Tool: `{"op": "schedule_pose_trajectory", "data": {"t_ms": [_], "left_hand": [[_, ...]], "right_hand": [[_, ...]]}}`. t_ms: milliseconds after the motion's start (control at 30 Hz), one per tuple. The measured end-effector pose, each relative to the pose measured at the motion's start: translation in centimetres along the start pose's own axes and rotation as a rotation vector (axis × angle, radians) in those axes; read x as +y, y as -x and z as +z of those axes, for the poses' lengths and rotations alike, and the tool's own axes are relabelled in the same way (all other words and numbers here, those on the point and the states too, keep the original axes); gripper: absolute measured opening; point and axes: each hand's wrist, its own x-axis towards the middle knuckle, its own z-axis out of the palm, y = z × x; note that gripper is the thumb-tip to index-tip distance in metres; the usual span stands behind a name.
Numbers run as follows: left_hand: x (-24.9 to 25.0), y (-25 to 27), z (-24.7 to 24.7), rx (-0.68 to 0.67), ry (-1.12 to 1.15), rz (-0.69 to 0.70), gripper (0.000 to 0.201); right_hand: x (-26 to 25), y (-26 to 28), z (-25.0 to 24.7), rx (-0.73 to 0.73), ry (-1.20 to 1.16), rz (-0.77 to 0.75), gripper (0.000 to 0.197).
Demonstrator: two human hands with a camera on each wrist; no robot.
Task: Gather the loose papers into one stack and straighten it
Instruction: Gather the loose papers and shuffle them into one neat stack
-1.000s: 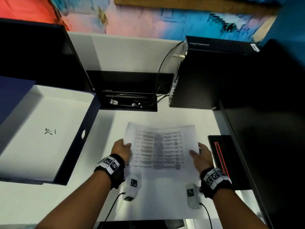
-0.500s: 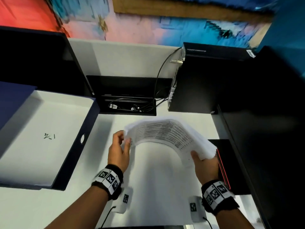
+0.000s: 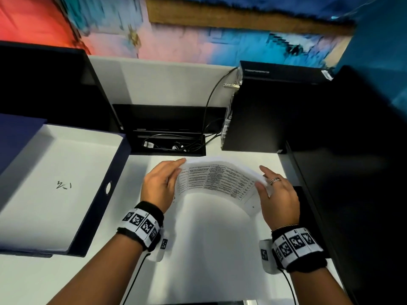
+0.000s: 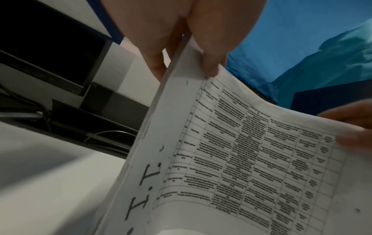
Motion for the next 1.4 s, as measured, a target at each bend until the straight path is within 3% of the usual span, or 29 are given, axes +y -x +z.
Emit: {"op": "schedule_pose_trajectory", "data": {"t_ms": [167,267,333,367,400,467,500,600,666,733,766,800,866,966,1033,1166,1266,1400], "left_hand": [[0.5,-0.3,-0.9,0.029,0.005,-0.034,0.027],[0.2,0.6,-0.7,-0.007,0.137,-0.343,0.051],[-1.0,1.3,-0.2,0.024,0.363,-0.593,0.064],[-1.6,1.8,0.2,0.027,0.420,-0.668,0.058],[-1.8,2.0,0.7,0.002,0.407,-0.700,0.044],[-1.9,2.3,1.4,-0.052,0.304,-0.702,0.018],[-1.8,2.1,1.6,-0.046,0.303,-0.696,0.016],[-2.3,1.5,1.7,-0.024,0.315,-0.723,0.025],[-3.5,2.1,2.0,-0.083,0.266,-0.808,0.031],[-4.4,3.8,2.7,-0.296,0.135,-0.962,0.045],[-4.7,4.8,3.1,-0.403,0.071,-1.007,0.052],[-5.0,5.7,3.4,-0.468,0.028,-1.022,0.055],[-5.3,6.9,4.0,-0.462,-0.050,-1.006,0.049],[-5.1,6.9,4.6,-0.426,-0.138,-0.999,0.043],[-5.3,6.5,4.4,-0.419,-0.097,-1.057,0.035],[-6.1,6.3,3.7,-0.506,-0.128,-1.134,0.030],[-6.0,6.4,3.8,-0.497,-0.128,-1.111,0.027],[-6.1,7.2,3.0,-0.349,-0.055,-1.072,0.025]], "right_hand": [[-0.1,-0.6,-0.5,-0.007,0.020,-0.027,0.017],[0.4,0.1,-0.4,-0.058,-0.051,0.094,0.038],[1.4,0.7,0.3,-0.013,-0.306,0.292,0.063],[2.0,1.1,0.9,-0.003,-0.498,0.417,0.069],[2.6,1.3,1.6,-0.009,-0.635,0.505,0.065],[3.4,1.5,2.7,-0.035,-0.623,0.564,0.034],[3.4,0.9,2.9,-0.036,-0.558,0.541,0.021],[2.5,-0.3,2.5,-0.021,-0.526,0.469,0.015],[3.7,0.0,3.9,-0.119,-0.492,0.493,0.023],[7.3,1.6,7.2,-0.344,-0.423,0.552,0.053],[11.4,2.8,10.1,-0.459,-0.388,0.571,0.071],[14.4,4.0,12.5,-0.546,-0.340,0.601,0.080],[13.9,4.5,13.0,-0.620,-0.347,0.659,0.074],[7.9,4.5,9.7,-0.572,-0.305,0.707,0.065],[7.4,4.3,9.4,-0.539,-0.386,0.691,0.064],[8.4,5.5,9.7,-0.483,-0.523,0.811,0.056],[7.9,6.0,9.6,-0.492,-0.515,0.759,0.029],[6.8,4.3,7.9,-0.489,-0.507,0.629,0.021]]}}
